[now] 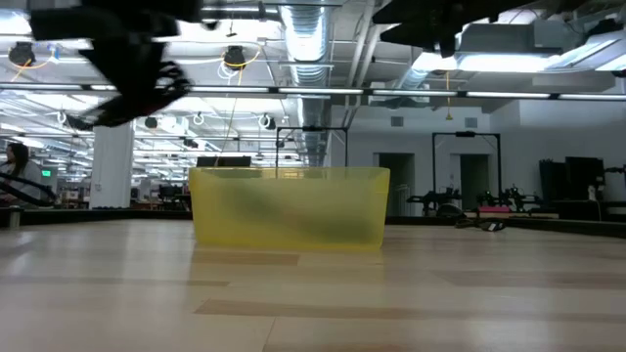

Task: Pick and place USB-C Cables
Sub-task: Put the bottom black charger cable into the yellow bin

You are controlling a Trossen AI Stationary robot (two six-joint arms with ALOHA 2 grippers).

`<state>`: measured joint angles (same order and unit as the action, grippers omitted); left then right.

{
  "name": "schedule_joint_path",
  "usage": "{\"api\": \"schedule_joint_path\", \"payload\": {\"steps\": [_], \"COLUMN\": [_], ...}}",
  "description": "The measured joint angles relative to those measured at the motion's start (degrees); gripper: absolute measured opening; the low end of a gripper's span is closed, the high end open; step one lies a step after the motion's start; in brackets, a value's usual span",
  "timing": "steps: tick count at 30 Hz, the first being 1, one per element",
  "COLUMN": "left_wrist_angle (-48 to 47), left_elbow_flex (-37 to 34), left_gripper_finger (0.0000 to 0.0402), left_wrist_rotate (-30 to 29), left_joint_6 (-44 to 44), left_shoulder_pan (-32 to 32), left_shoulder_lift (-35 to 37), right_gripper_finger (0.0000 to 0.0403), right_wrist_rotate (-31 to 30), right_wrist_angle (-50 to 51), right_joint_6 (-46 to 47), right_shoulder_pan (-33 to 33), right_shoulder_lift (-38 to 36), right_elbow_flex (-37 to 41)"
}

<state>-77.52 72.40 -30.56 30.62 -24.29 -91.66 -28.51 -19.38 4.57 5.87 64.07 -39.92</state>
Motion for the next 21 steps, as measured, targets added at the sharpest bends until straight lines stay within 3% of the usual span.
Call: {"api": "schedule_joint_path", "payload": {"steps": [5, 9, 13, 21], "left_wrist_angle": [14.7, 27.1, 34.8, 43.7], "left_elbow_flex": [0.1, 0.1, 0.1, 0.1], "left_gripper_finger": [0.0044, 0.0045, 0.0045, 0.0045], "left_wrist_rotate": [2.2, 7.2, 15.0, 15.4], "left_joint_6": [-19.4, -31.0, -39.5, -45.4], "left_shoulder_pan": [6.6, 10.4, 13.5, 15.6], "left_shoulder_lift": [0.0, 0.0, -0.9, -1.4], "right_gripper_finger": [0.0244, 0.0244, 0.0244, 0.0244], "right_wrist_rotate": [-0.7, -3.5, -4.6, -4.6], "right_wrist_angle": [1.8, 2.5, 3.1, 3.1], "right_joint_6": [-1.4, -1.5, -1.6, -1.6], "right_shoulder_pan": [1.9, 2.5, 2.3, 2.0], "right_shoulder_lift": [0.0, 0.0, 0.0, 0.0], "right_elbow_flex": [0.0, 0.0, 0.0, 0.0]}}
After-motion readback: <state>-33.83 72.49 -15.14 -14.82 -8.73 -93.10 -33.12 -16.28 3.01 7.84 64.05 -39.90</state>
